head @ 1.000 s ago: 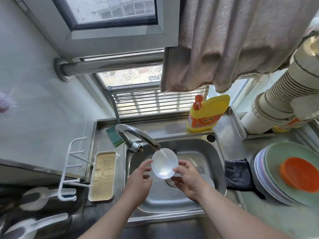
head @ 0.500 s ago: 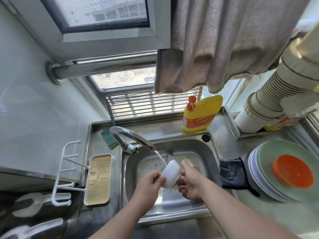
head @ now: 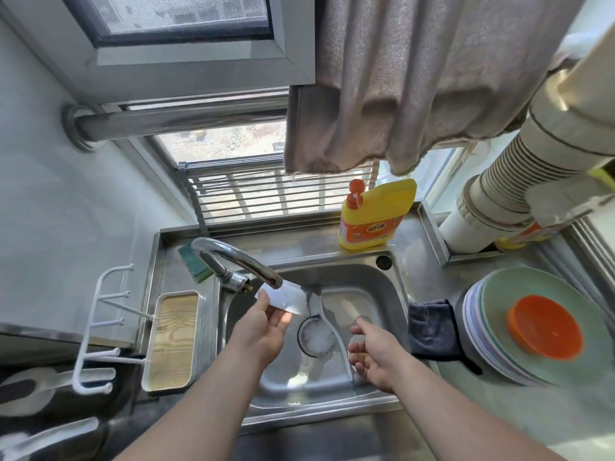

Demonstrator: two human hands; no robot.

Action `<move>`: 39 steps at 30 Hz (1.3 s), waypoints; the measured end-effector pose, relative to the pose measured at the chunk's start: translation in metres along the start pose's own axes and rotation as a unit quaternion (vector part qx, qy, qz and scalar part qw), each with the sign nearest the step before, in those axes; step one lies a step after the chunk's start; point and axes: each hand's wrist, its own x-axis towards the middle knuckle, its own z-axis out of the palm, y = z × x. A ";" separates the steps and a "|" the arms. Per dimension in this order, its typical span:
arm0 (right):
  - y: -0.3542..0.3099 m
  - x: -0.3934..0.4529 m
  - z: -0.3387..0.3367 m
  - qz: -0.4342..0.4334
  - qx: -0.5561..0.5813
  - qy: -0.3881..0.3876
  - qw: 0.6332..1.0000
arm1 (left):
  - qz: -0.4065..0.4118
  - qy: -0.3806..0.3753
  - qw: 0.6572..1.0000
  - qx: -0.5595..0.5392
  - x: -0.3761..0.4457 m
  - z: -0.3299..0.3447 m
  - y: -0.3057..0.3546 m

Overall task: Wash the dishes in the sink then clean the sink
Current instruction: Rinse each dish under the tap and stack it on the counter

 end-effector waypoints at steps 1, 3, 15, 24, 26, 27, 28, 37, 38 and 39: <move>-0.001 0.001 -0.001 -0.001 0.000 0.000 1.000 | 0.002 -0.002 1.000 0.004 0.000 0.001 0.000; -0.003 0.001 -0.002 -0.002 0.000 -0.004 1.000 | 0.002 -0.010 0.999 0.034 -0.005 0.001 -0.006; -0.013 0.000 0.005 -0.006 -0.028 -0.048 0.998 | 0.067 -0.019 0.955 0.290 -0.013 -0.043 -0.042; -0.031 -0.021 0.044 0.031 -0.032 -0.164 0.985 | 0.316 -0.100 0.659 0.675 -0.008 -0.049 -0.001; -0.035 -0.022 0.045 0.025 -0.004 -0.157 0.987 | 0.372 -0.105 0.599 0.702 -0.014 -0.041 -0.005; -0.036 -0.023 0.044 0.013 0.012 -0.151 0.988 | 0.392 -0.108 0.582 0.704 -0.015 -0.038 -0.008; -0.037 -0.023 0.042 -0.005 0.023 -0.145 0.989 | 0.400 -0.105 0.583 0.699 -0.016 -0.035 -0.010; -0.031 -0.018 0.008 -0.124 0.044 -0.072 0.989 | 0.080 0.025 0.979 0.188 -0.002 0.021 -0.025; -0.030 -0.018 0.003 -0.130 0.046 -0.071 0.988 | 0.066 0.036 0.980 0.187 0.001 0.024 -0.024; -0.030 -0.019 -0.001 -0.136 0.051 -0.071 0.987 | 0.054 0.032 0.977 0.202 0.003 0.025 -0.023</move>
